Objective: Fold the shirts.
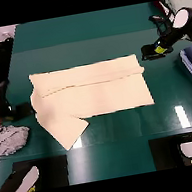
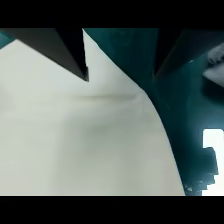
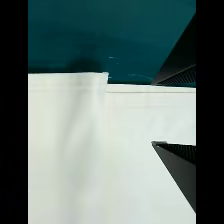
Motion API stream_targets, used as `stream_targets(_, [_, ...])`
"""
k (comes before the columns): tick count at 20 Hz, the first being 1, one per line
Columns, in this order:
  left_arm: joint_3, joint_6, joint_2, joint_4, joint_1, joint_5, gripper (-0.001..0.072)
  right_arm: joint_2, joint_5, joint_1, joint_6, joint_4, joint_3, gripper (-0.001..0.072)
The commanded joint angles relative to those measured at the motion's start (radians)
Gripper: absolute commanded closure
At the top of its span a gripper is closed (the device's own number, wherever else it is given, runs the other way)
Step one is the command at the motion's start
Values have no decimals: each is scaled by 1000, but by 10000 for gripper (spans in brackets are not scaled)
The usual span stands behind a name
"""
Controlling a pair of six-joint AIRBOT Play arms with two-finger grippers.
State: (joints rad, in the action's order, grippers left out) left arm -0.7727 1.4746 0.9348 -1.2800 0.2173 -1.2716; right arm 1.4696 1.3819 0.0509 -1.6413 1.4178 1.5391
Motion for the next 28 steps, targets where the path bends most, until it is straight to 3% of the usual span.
stream_targets(1, [284, 45, -224, 119, 0, 30, 233, -38, 7, 2, 0, -13, 0, 296])
stream_targets(8, [430, 49, -253, 220, -1, 38, 233, -48, 17, 2, 0, -13, 0, 296])
stream_targets(9, [449, 49, -253, 222, -1, 50, 266, -48, 17, 2, 0, -13, 0, 296])
stream_targets(10, [463, 48, -253, 231, -1, 63, 379, -48, 17, 1, 0, -13, 0, 296])
stream_targets(11, [469, 44, -253, 250, -1, 83, 393, -48, 17, 2, 0, -13, 0, 296])
stream_targets(15, [470, 45, -252, 242, 0, 65, 382, -48, 18, 1, 0, -12, 0, 296])
stream_targets(16, [470, 45, -252, 245, 0, 59, 276, -48, 17, 1, 0, -12, 0, 296])
stream_targets(17, [470, 45, -252, 241, 0, 62, 263, -48, 17, 1, 0, -12, 0, 295])
stream_targets(24, [489, 45, -161, 267, 0, 149, 266, -48, 19, 1, 0, -12, 0, 296])
stream_targets(26, [485, 37, -154, 320, 0, 183, 352, -48, 39, 1, 1, -11, 0, 296])
stream_targets(27, [475, 37, -154, 323, 0, 189, 354, -48, 56, 0, 2, -9, 0, 299])
stream_targets(28, [462, 33, -154, 316, 0, 185, 518, -48, 78, -1, 14, -9, 0, 300])
